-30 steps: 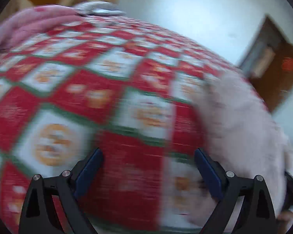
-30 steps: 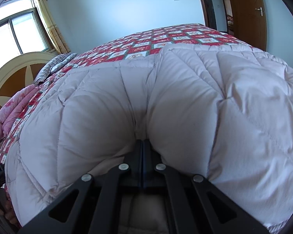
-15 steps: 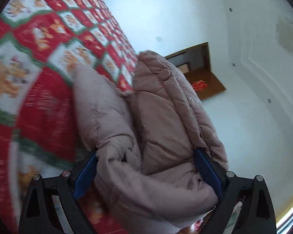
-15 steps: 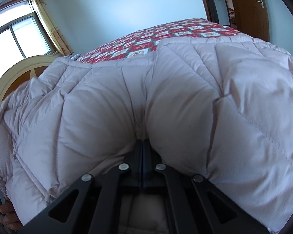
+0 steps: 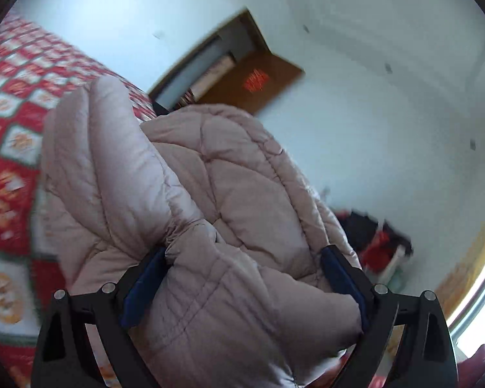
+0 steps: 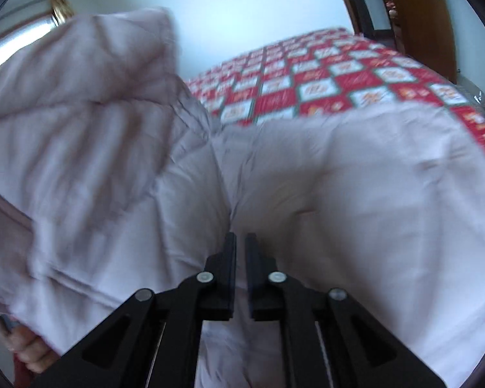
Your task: Fold large clothes
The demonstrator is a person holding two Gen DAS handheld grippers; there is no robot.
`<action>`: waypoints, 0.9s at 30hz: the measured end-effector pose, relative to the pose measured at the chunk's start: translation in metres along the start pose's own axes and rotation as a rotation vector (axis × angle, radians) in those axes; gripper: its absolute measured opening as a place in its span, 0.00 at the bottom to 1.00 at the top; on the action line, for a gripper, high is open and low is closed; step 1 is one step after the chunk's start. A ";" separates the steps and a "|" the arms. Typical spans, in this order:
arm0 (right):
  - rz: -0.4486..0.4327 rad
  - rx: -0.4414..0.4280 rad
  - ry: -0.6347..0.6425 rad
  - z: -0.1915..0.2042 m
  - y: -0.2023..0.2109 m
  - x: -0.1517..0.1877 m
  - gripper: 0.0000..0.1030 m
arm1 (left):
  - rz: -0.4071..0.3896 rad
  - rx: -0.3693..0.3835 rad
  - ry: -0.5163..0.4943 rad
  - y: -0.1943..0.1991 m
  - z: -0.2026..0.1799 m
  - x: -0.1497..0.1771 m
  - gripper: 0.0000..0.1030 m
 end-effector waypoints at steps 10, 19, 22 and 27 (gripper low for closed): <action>-0.047 0.137 -0.184 -0.129 0.093 0.021 0.12 | 0.305 -0.045 -0.237 -0.164 -0.059 0.079 0.92; -0.162 0.064 -0.253 -0.163 0.131 0.000 0.64 | 0.397 -0.050 -0.356 -0.199 -0.076 0.125 0.93; -0.150 0.092 -0.188 -0.162 0.123 -0.017 0.61 | 0.404 -0.046 -0.382 -0.197 -0.067 0.131 0.93; 0.019 0.168 -0.071 -0.169 0.074 -0.010 0.22 | 0.428 -0.028 -0.376 -0.194 -0.060 0.134 0.93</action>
Point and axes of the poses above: each gripper's, at about its wrist camera, not at the fingertips, and y roughly against the way its jaws point, z to its left, x to its underside, the point moved 10 cm from there along -y, roughly the way its jaws point, and after that the axes turned 1 degree about x, right-handed, at the moved point
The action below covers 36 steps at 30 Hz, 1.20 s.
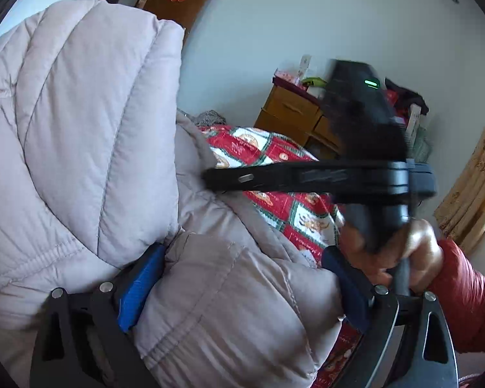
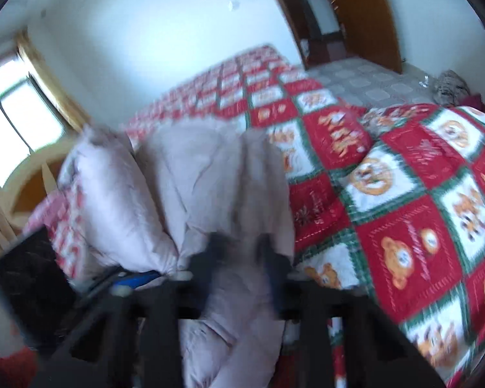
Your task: Fold large clothes
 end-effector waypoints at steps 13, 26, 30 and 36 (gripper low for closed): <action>0.093 -0.022 -0.071 -0.035 -0.017 0.000 0.32 | 0.036 -0.011 -0.047 -0.012 -0.002 0.006 0.95; -0.033 -0.289 0.123 0.056 -0.002 -0.039 0.29 | 0.038 -0.031 -0.022 -0.014 -0.005 0.002 0.96; 0.038 -0.185 0.085 0.040 -0.013 -0.026 0.15 | 0.072 -0.062 -0.035 -0.007 -0.015 0.004 0.95; 0.044 0.048 0.092 -0.003 -0.020 -0.008 0.00 | 0.049 -0.136 -0.113 0.084 -0.029 0.006 0.96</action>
Point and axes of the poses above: each gripper's, at about its wrist camera, not at the fingertips, and y roughly against the way its jaws point, z to its left, x to its underside, the point moved 10 cm from there along -y, roughly the way its jaws point, and after that the axes turned 1 degree about x, right-handed, at the moved point
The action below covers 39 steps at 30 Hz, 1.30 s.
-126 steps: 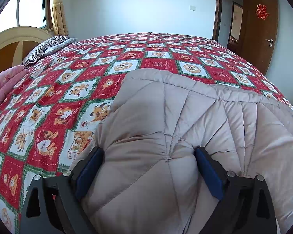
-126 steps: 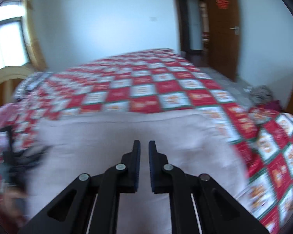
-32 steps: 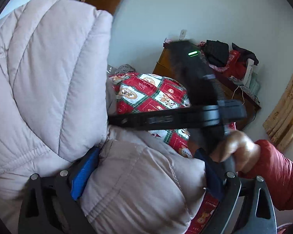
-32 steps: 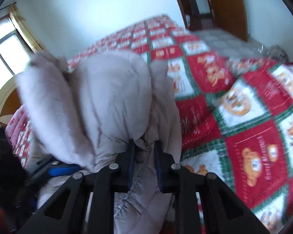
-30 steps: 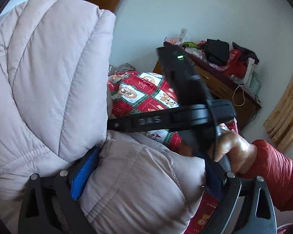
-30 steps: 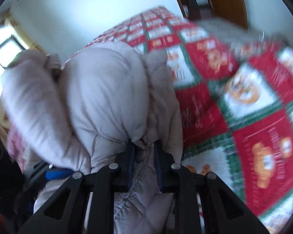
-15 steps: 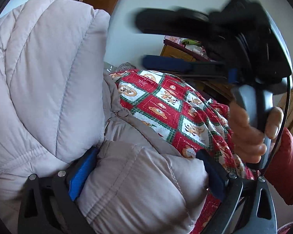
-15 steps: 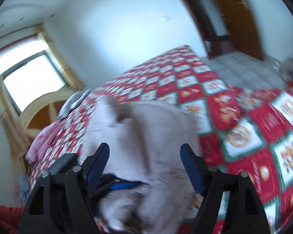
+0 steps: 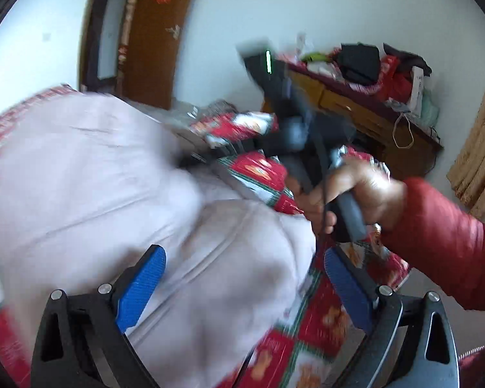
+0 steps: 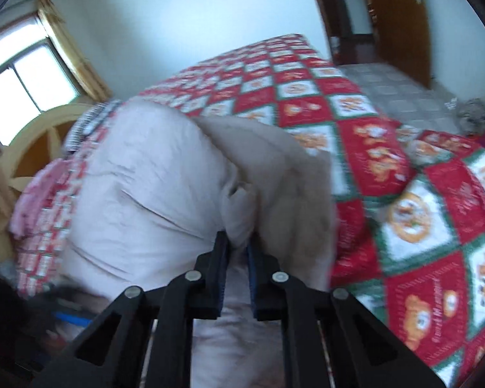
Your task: Fold large clothes
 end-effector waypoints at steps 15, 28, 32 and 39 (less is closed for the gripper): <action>-0.180 -0.115 -0.108 0.003 0.057 -0.005 0.24 | -0.181 -0.297 0.579 0.016 0.208 -0.009 0.96; -0.130 0.062 0.077 0.025 0.013 -0.038 0.25 | -0.053 -0.530 0.396 -0.024 0.182 -0.026 0.98; -0.098 0.095 0.027 0.007 -0.011 -0.023 0.22 | -0.013 -0.591 0.356 -0.040 0.186 -0.023 0.99; -0.046 0.122 0.035 0.003 -0.027 -0.017 0.22 | 0.028 -0.616 0.353 -0.056 0.190 -0.015 0.99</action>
Point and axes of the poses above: each gripper's, at about its wrist camera, not at the fingertips, and y roughly against the way its jaws point, z to its left, x to its underside, the point moved 10 cm from there along -y, roughly the way its jaws point, and after that the axes turned 1 degree about x, right-handed, at the moved point
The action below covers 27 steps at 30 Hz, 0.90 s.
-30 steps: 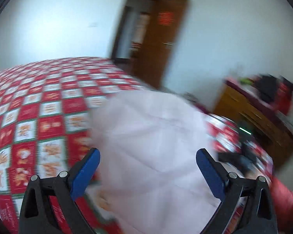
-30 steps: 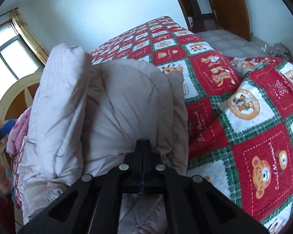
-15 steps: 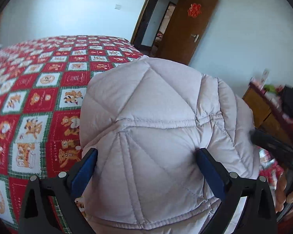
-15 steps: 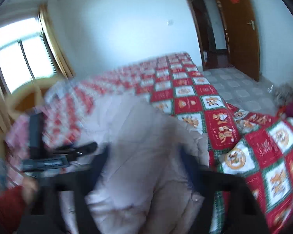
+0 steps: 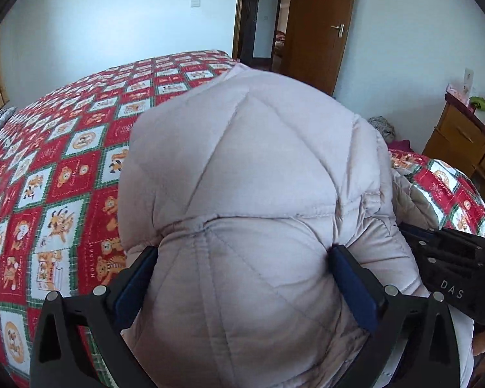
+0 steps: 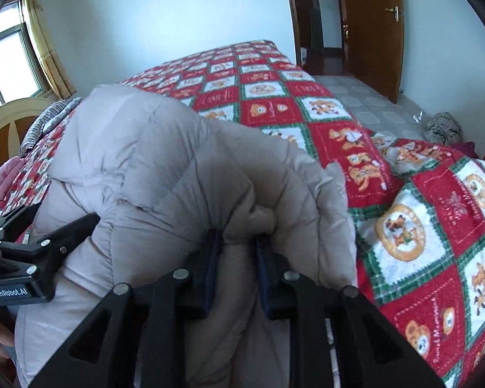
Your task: Fold large clothes
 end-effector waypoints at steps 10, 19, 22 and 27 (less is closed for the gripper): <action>0.019 0.041 -0.014 -0.001 -0.016 0.000 0.20 | -0.020 -0.058 0.009 -0.016 0.005 0.000 0.99; -0.002 0.028 -0.018 -0.003 0.016 -0.001 0.38 | 0.031 0.085 0.042 0.014 0.017 0.001 0.99; -0.115 -0.026 -0.075 -0.013 0.061 -0.011 0.93 | -0.011 0.158 0.133 0.045 0.043 -0.001 0.99; -0.100 -0.040 -0.062 -0.008 0.072 -0.012 1.00 | 0.020 0.206 0.223 0.040 0.070 0.008 0.99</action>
Point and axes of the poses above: each gripper's, at about its wrist camera, not at the fingertips, and y roughly against the way its jaws point, z to its left, x to its underside, the point moved 10 cm from there along -y, roughly the way its jaws point, and after that the axes turned 1 degree about x, right-handed, at the moved point
